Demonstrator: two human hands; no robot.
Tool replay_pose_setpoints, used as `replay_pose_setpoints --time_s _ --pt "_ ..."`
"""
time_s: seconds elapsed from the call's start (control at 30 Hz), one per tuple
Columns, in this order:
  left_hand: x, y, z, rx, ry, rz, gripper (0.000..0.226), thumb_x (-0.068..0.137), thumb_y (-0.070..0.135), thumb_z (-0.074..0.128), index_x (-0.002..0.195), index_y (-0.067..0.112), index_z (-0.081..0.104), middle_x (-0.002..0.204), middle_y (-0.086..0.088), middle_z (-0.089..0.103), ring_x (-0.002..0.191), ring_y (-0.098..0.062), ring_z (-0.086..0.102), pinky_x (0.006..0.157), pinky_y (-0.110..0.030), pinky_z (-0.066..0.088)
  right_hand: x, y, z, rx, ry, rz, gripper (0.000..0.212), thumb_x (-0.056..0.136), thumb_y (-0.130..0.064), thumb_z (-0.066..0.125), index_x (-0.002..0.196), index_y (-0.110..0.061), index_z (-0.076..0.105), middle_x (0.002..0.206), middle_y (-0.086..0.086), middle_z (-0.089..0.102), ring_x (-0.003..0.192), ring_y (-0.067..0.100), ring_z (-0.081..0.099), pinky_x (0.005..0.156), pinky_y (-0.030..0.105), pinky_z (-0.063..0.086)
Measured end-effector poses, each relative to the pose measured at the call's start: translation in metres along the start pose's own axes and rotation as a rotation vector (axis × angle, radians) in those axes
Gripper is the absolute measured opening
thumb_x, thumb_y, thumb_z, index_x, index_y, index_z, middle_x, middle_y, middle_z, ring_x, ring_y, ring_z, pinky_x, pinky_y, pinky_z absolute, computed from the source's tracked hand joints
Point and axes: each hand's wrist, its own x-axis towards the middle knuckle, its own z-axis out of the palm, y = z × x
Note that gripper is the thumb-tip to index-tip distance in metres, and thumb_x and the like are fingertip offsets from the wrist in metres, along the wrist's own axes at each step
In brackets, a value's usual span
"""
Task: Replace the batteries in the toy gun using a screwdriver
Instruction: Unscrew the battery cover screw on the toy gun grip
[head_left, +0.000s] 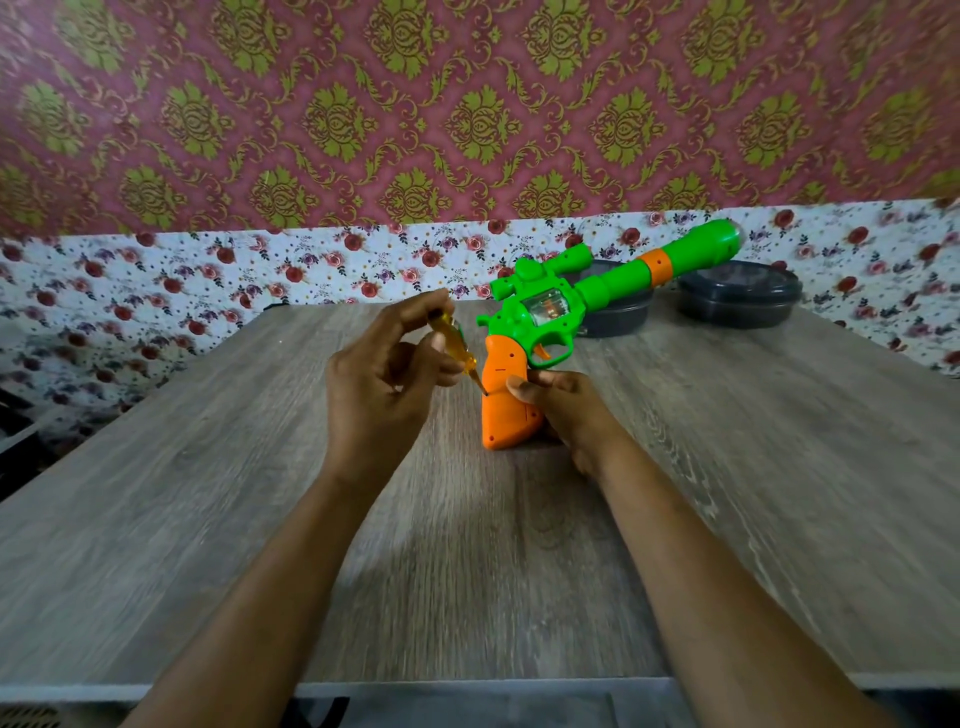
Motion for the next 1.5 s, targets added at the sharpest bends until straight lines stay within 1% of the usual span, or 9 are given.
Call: replay_pose_setpoints --time_s 0.23,0.4,0.5,0.77,0.93,1.07,1.17,1.3,1.5 --pt "-0.0005 0.0029 -0.0001 -0.04 0.06 -0.071 0.03 0.075 0.034 0.068 0.082 0.028 0.04 0.087 0.002 0.064 0.056 -0.014 0.062 0.051 -0.032 0.05 0.002 0.0036 -0.0001 0.004 0.012 -0.041 0.031 0.088 -0.011 0.057 0.119 -0.003 0.06 0.113 0.018 0.063 0.085 0.017 0.06 0.069 0.023 0.049" --pt "0.002 0.0011 -0.0003 0.039 0.059 -0.04 0.027 0.083 0.031 0.062 0.101 0.044 0.049 0.089 0.008 0.056 0.061 -0.012 0.063 0.052 -0.032 0.053 0.0039 0.0042 0.0003 0.01 0.01 -0.027 0.033 0.088 -0.012 0.058 0.119 -0.004 0.059 0.112 0.017 0.064 0.092 0.019 0.059 0.072 0.023 0.049" --pt "0.0023 0.0006 -0.0002 0.063 0.026 0.003 0.021 0.086 0.029 0.059 0.103 0.041 0.059 0.094 0.008 0.051 0.066 -0.009 0.061 0.058 -0.037 0.055 0.0041 0.0036 0.0004 -0.008 0.005 -0.022 0.033 0.088 -0.013 0.058 0.12 -0.004 0.059 0.113 0.016 0.064 0.09 0.018 0.06 0.07 0.022 0.048" --pt "0.0015 -0.0022 0.0 -0.019 -0.067 -0.013 0.043 0.092 -0.001 0.041 0.13 0.016 0.048 0.114 0.003 0.061 0.067 -0.011 0.064 0.062 -0.025 0.055 0.0049 0.0031 0.0006 -0.009 0.011 0.003 0.034 0.089 -0.012 0.057 0.121 -0.003 0.058 0.118 0.02 0.062 0.096 0.021 0.058 0.076 0.033 0.051" --pt "0.0012 0.0031 -0.0012 0.026 -0.007 -0.059 0.028 0.083 0.022 0.066 0.101 0.037 0.052 0.091 0.019 0.061 0.058 -0.011 0.062 0.055 -0.031 0.054 0.0049 0.0038 0.0002 -0.002 0.012 -0.012 0.033 0.088 -0.012 0.057 0.12 -0.003 0.059 0.114 0.018 0.063 0.097 0.021 0.059 0.072 0.024 0.049" --pt "0.0008 0.0065 -0.0003 0.043 0.062 -0.114 0.037 0.069 0.04 0.077 0.082 0.033 0.043 0.07 0.012 0.058 0.062 -0.021 0.061 0.058 -0.031 0.051 0.0054 0.0052 -0.0001 0.001 0.016 -0.03 0.034 0.087 -0.011 0.059 0.12 -0.002 0.059 0.114 0.02 0.063 0.097 0.022 0.059 0.076 0.025 0.049" --pt "-0.0002 0.0053 0.0015 0.028 0.034 -0.091 0.032 0.074 0.04 0.072 0.087 0.041 0.043 0.077 0.012 0.056 0.059 -0.017 0.062 0.053 -0.038 0.052 0.0059 0.006 0.0001 0.01 0.013 -0.029 0.034 0.087 -0.011 0.059 0.12 -0.002 0.059 0.114 0.02 0.064 0.096 0.021 0.059 0.084 0.037 0.05" --pt "0.0015 0.0035 0.0003 0.028 0.009 -0.032 0.027 0.081 0.032 0.063 0.095 0.053 0.055 0.09 -0.003 0.061 0.059 -0.011 0.063 0.053 -0.035 0.054 0.0068 0.005 -0.0002 -0.002 0.012 -0.03 0.034 0.087 -0.012 0.059 0.12 -0.003 0.059 0.111 0.017 0.064 0.092 0.019 0.06 0.084 0.036 0.05" --pt "0.0007 0.0006 -0.0012 -0.091 -0.056 -0.045 0.044 0.09 0.001 0.044 0.13 0.019 0.048 0.112 0.002 0.064 0.073 -0.008 0.067 0.066 -0.024 0.056 0.0067 0.0042 -0.0002 -0.013 0.003 0.004 0.035 0.088 -0.012 0.058 0.122 -0.003 0.058 0.112 0.015 0.063 0.096 0.021 0.058 0.084 0.037 0.049"
